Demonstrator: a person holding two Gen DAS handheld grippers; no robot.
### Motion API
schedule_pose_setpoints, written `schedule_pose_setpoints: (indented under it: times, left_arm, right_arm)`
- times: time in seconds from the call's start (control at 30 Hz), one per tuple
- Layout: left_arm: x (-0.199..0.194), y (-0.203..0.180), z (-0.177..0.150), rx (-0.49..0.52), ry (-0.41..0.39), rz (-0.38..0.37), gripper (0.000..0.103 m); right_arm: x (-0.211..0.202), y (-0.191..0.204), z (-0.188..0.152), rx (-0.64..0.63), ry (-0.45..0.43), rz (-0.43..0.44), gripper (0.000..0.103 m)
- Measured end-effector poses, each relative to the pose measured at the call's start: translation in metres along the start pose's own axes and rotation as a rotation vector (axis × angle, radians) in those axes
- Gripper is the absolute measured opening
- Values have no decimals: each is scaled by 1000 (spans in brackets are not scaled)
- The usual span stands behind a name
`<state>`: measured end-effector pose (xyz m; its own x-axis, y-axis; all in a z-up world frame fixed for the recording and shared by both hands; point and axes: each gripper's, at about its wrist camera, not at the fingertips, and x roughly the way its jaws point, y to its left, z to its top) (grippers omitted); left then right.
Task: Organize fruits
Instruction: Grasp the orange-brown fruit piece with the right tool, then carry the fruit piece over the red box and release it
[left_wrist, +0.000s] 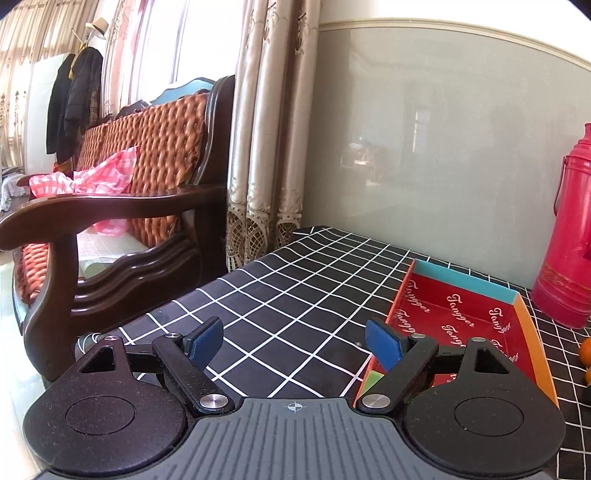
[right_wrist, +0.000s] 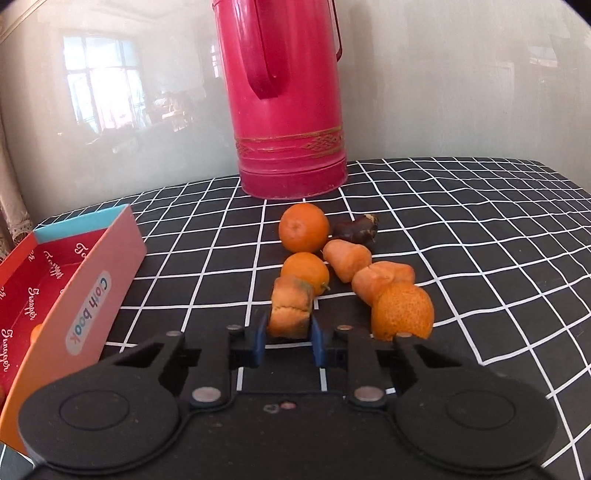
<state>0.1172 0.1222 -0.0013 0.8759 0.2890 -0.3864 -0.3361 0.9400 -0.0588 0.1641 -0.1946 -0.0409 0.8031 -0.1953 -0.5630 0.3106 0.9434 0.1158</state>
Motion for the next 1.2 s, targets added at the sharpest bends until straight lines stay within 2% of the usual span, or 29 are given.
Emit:
schedule_pose_setpoints:
  times: [0.1, 0.27, 0.43, 0.67, 0.73, 0.8, 0.93, 1.03, 1.13, 1.2]
  left_arm:
    - [-1, 2, 0, -7, -1, 5, 84]
    - [1, 9, 1, -35, 9, 29, 85]
    - [4, 14, 0, -57, 26, 39, 86]
    - [3, 11, 0, -48, 23, 32, 87]
    - [3, 10, 0, -47, 23, 28, 87]
    - [2, 10, 0, -46, 19, 29, 87]
    - [3, 14, 1, -56, 22, 31, 87]
    - [4, 17, 1, -64, 23, 38, 88]
    - [5, 18, 1, -66, 26, 45, 89]
    - [5, 17, 1, -66, 29, 45, 89]
  right_arm:
    - [-7, 3, 0, -17, -26, 24, 15]
    - [-24, 17, -2, -67, -71, 117, 14]
    - [-28, 25, -4, -117, -72, 116, 15]
    - [-24, 17, -5, -89, -44, 127, 16]
    - [-21, 17, -7, -87, -19, 132, 21]
    - [-19, 16, -9, -68, -4, 148, 16]
    - [-27, 16, -6, -51, -45, 167, 15]
    - [-41, 19, -1, -20, -104, 271, 15]
    - [-57, 29, 1, -28, -155, 419, 15]
    - [-60, 37, 2, -41, -148, 534, 15]
